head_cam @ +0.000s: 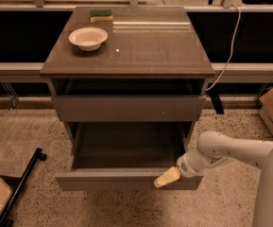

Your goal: Open middle drawer

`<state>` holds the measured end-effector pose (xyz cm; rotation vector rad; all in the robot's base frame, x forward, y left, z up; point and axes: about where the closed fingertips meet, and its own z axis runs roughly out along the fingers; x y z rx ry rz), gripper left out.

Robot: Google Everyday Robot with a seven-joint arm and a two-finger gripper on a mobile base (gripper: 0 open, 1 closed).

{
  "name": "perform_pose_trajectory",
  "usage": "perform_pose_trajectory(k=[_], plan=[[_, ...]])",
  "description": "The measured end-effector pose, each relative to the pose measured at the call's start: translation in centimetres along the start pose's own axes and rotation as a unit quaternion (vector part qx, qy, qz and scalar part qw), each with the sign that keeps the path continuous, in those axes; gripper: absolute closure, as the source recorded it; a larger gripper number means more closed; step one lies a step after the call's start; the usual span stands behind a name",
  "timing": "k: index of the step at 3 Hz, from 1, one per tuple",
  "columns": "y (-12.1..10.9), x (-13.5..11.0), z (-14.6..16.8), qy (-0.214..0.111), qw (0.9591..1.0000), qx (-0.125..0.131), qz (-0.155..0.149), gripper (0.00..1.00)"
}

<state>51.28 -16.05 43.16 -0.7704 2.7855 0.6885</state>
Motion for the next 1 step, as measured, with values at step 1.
perform_pose_trajectory(k=[1], plan=[[0.0, 0.0, 0.0, 0.0, 1.0, 0.0, 0.0, 0.0]])
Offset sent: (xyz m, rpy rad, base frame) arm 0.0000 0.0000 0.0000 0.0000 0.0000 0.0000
